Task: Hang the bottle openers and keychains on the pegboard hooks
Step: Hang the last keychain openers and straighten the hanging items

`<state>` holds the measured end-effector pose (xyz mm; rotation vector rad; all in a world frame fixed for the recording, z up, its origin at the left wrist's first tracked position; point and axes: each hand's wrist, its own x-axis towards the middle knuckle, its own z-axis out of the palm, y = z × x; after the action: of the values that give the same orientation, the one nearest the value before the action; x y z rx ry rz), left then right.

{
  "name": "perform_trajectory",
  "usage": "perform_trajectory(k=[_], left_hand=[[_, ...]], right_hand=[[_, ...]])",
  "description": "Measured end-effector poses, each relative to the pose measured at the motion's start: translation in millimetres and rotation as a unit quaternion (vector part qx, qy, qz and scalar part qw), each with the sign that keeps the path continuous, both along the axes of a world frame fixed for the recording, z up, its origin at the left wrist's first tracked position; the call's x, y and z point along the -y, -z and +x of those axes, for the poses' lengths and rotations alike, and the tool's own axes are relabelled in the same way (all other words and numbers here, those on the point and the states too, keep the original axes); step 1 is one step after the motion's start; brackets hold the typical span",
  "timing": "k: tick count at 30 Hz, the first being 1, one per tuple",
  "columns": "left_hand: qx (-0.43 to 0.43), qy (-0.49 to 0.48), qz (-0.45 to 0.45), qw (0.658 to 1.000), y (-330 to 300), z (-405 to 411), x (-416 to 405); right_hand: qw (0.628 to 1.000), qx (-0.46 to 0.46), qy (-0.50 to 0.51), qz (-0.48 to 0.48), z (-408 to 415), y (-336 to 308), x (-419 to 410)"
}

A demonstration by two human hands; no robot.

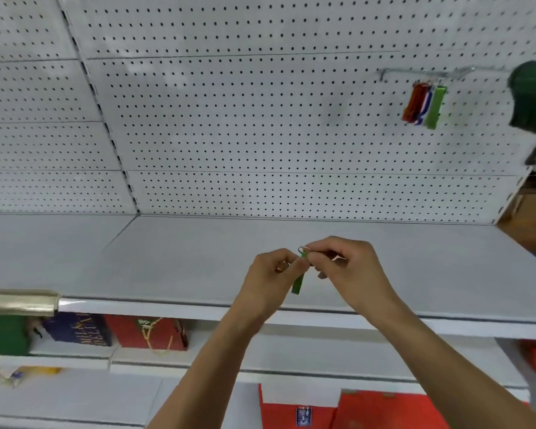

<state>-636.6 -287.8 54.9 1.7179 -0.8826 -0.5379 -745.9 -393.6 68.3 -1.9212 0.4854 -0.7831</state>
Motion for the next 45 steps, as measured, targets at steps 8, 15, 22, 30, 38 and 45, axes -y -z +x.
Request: perform_trajectory(k=[8,15,22,30,38,45], left_hand=[[0.027,0.042,-0.021,0.999,-31,-70,63],[-0.063,0.007,-0.116,0.991,-73,-85,94],[-0.030,0.007,-0.130,0.991,-91,-83,121],[-0.032,0.014,-0.188,0.982,-116,-70,143],[-0.059,-0.003,-0.232,0.971,-131,-56,166],[-0.059,0.015,-0.237,0.970,-143,-54,175]], right_hand=[[0.994,0.071,0.055,0.059,-71,-32,59],[0.980,0.163,0.087,0.071,-79,-86,92],[0.963,0.232,0.138,0.007,-71,-146,128],[0.955,0.230,0.187,-0.002,-54,-179,172],[0.964,0.158,0.213,-0.002,-40,-175,199],[0.962,0.156,0.221,-0.033,-36,-170,206]])
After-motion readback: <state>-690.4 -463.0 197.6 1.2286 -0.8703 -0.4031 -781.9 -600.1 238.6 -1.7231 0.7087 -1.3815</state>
